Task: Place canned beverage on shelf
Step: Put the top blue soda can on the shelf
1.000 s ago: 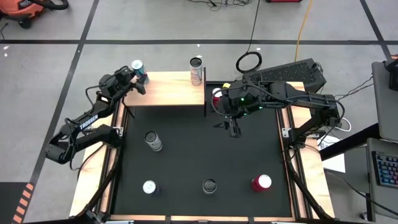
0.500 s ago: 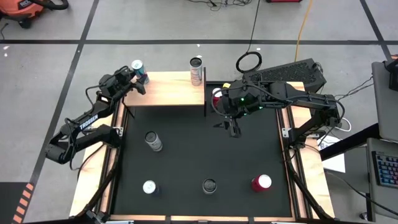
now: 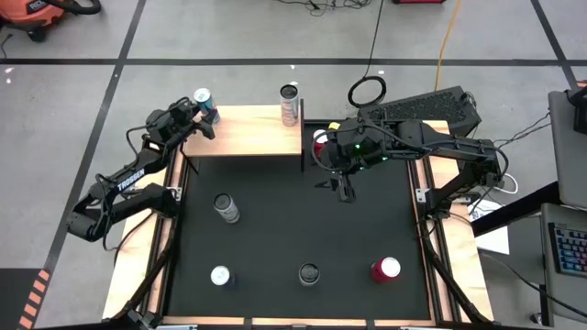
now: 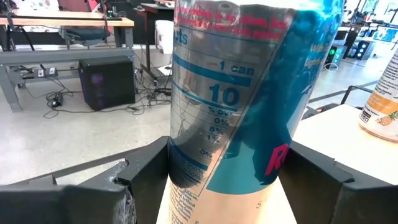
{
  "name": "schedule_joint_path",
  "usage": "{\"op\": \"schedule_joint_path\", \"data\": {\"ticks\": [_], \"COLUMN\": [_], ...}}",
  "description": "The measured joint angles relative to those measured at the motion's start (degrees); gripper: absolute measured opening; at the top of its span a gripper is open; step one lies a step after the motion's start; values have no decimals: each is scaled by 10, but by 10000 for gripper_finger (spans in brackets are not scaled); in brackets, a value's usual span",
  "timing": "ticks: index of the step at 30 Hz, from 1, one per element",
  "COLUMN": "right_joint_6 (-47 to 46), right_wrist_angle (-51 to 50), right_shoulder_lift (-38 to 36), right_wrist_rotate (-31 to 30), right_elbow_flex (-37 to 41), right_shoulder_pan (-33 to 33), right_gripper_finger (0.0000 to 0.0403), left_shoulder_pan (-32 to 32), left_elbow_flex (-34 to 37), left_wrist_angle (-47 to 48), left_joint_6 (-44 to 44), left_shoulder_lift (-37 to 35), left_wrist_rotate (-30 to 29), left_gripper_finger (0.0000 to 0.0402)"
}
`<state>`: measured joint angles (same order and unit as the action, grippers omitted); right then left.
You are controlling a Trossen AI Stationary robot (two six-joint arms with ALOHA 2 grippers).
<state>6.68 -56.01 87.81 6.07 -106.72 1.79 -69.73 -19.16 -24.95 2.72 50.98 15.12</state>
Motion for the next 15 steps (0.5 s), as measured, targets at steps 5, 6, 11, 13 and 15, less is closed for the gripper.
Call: {"op": "schedule_joint_path", "data": {"ticks": [5, 6, 11, 13, 15], "right_joint_6": [0, 0, 0, 0, 0], "right_wrist_angle": [0, 0, 0, 0, 0], "right_shoulder_lift": [0, 0, 0, 0, 0], "right_wrist_rotate": [0, 0, 0, 0, 0], "right_elbow_flex": [0, 0, 0, 0, 0], "right_shoulder_pan": [0, 0, 0, 0, 0], "right_gripper_finger": [263, 263, 263, 263, 263], "left_shoulder_pan": [0, 0, 0, 0, 0], "left_elbow_flex": [0, 0, 1, 1, 1], "left_wrist_angle": [1, 2, 4, 4, 3], "left_joint_6": [0, -2, -15, -16, -16], "left_shoulder_lift": [0, 0, 0, 0, 0], "left_wrist_rotate": [0, 0, 13, 15, 23], "left_gripper_finger": [268, 268, 268, 268, 268]}}
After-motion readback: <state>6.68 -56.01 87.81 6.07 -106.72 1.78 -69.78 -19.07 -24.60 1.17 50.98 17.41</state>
